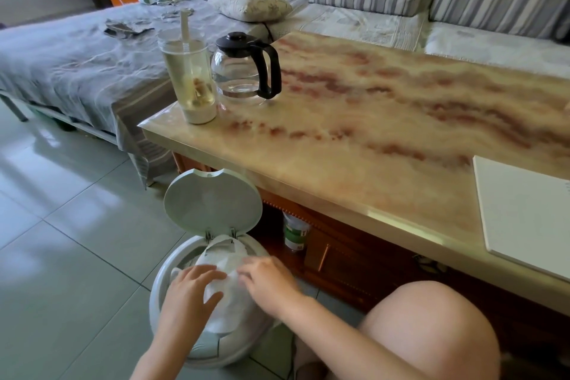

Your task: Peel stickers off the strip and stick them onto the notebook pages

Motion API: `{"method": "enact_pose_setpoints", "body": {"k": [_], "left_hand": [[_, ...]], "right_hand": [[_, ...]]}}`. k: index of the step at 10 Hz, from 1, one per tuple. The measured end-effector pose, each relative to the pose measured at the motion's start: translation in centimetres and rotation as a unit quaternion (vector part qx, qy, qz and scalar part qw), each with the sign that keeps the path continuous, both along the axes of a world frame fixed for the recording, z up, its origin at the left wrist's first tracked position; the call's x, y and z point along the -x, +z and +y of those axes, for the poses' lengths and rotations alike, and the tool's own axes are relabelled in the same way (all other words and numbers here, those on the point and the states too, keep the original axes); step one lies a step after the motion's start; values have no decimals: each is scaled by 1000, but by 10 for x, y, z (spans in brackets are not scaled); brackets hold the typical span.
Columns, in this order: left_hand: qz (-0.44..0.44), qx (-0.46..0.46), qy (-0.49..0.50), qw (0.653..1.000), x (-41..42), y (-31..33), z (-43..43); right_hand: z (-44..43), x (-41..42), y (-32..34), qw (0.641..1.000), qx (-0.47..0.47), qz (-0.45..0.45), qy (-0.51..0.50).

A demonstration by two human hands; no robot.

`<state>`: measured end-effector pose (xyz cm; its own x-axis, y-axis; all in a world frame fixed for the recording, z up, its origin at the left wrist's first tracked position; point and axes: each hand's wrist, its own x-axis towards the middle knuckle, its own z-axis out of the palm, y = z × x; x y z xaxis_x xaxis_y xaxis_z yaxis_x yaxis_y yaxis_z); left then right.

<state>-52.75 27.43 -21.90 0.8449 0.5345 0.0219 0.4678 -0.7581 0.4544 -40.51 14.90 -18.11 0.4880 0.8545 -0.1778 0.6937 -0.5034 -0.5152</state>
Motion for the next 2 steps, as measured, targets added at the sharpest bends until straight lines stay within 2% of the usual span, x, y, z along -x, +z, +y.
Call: {"method": "enact_pose_setpoints", "body": {"k": [1, 2], "left_hand": [[-21, 9, 4, 1000, 3, -9, 7], [-116, 12, -19, 993, -3, 3, 8]], "right_hand": [[-5, 7, -6, 999, 29, -6, 18], [-5, 0, 5, 998, -45, 18, -28]]}}
